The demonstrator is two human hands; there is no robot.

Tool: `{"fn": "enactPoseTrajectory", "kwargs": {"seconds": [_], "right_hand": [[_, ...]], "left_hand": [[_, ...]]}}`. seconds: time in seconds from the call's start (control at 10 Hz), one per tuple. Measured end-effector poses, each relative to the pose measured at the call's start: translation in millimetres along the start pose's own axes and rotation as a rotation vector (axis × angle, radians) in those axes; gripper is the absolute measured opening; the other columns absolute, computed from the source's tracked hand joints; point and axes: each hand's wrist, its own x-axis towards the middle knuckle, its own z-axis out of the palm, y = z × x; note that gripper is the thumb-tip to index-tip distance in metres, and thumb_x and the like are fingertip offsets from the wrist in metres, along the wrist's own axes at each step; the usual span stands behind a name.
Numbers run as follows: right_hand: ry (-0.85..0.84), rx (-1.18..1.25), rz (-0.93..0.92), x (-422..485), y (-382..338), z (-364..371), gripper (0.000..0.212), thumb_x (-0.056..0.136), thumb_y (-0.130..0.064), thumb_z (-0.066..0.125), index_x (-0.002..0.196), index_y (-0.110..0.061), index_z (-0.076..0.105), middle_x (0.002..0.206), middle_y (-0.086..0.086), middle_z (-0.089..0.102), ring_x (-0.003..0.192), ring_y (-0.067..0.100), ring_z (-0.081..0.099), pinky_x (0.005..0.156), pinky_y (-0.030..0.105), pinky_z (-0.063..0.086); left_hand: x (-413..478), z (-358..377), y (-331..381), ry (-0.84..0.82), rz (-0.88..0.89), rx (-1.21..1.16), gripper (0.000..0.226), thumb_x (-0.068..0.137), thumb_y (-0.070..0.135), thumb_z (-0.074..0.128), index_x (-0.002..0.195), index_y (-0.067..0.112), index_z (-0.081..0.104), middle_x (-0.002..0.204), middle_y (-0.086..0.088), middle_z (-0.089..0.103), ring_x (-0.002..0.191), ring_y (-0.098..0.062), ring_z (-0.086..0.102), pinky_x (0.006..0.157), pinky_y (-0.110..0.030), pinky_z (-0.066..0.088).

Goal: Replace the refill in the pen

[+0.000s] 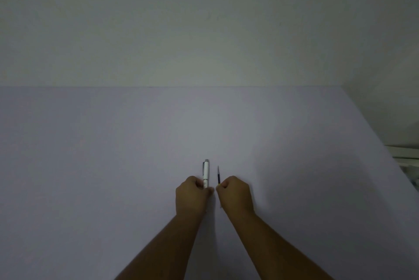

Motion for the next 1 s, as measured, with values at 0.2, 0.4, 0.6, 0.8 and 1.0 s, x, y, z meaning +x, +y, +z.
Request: {"fn": "enactPoseTrajectory", "kwargs": {"seconds": [0.2, 0.4, 0.6, 0.8, 1.0], "right_hand": [[-0.008, 0.017, -0.015, 0, 1, 0, 0.022, 0.085, -0.026, 0.06, 0.086, -0.006, 0.07, 0.092, 0.014, 0.074, 0.087, 0.029, 0.07, 0.078, 0.039, 0.059], [-0.01, 0.032, -0.023, 1, 3, 1, 0.021, 0.084, -0.027, 0.061, 0.082, -0.008, 0.07, 0.09, 0.014, 0.074, 0.086, 0.028, 0.069, 0.077, 0.036, 0.057], [-0.024, 0.046, -0.02, 1, 4, 0, 0.018, 0.085, -0.027, 0.062, 0.077, -0.012, 0.068, 0.081, 0.011, 0.07, 0.083, 0.026, 0.067, 0.075, 0.034, 0.055], [-0.022, 0.036, -0.031, 1, 6, -1, 0.027, 0.085, -0.029, 0.062, 0.064, -0.019, 0.049, 0.073, 0.004, 0.057, 0.071, 0.018, 0.054, 0.069, 0.03, 0.049], [0.027, 0.08, -0.052, -5, 4, -6, 0.029, 0.087, -0.031, 0.058, 0.062, -0.021, 0.048, 0.08, 0.008, 0.063, 0.077, 0.022, 0.06, 0.076, 0.035, 0.052]], "left_hand": [[1, 0, 0, -0.006, -0.016, 0.007, 0.02, 0.071, 0.025, 0.077, 0.072, 0.018, 0.058, 0.069, 0.002, 0.06, 0.057, -0.005, 0.053, 0.051, -0.026, 0.051], [0, 1, 1, -0.018, -0.032, -0.005, 0.02, 0.071, 0.025, 0.077, 0.08, 0.013, 0.064, 0.073, -0.001, 0.062, 0.072, -0.02, 0.063, 0.067, -0.043, 0.061], [2, 1, 0, -0.021, -0.018, 0.033, 0.023, 0.074, 0.028, 0.075, 0.086, 0.013, 0.062, 0.074, 0.002, 0.058, 0.07, -0.016, 0.057, 0.071, -0.033, 0.058], [2, -1, -2, -0.022, -0.014, 0.027, 0.022, 0.076, 0.029, 0.074, 0.084, 0.013, 0.061, 0.065, 0.008, 0.052, 0.057, -0.005, 0.048, 0.046, -0.015, 0.041], [-2, -11, 1, -0.008, -0.018, 0.072, 0.036, 0.077, 0.037, 0.071, 0.096, 0.008, 0.062, 0.096, -0.008, 0.068, 0.079, -0.02, 0.061, 0.068, -0.023, 0.044]]}}
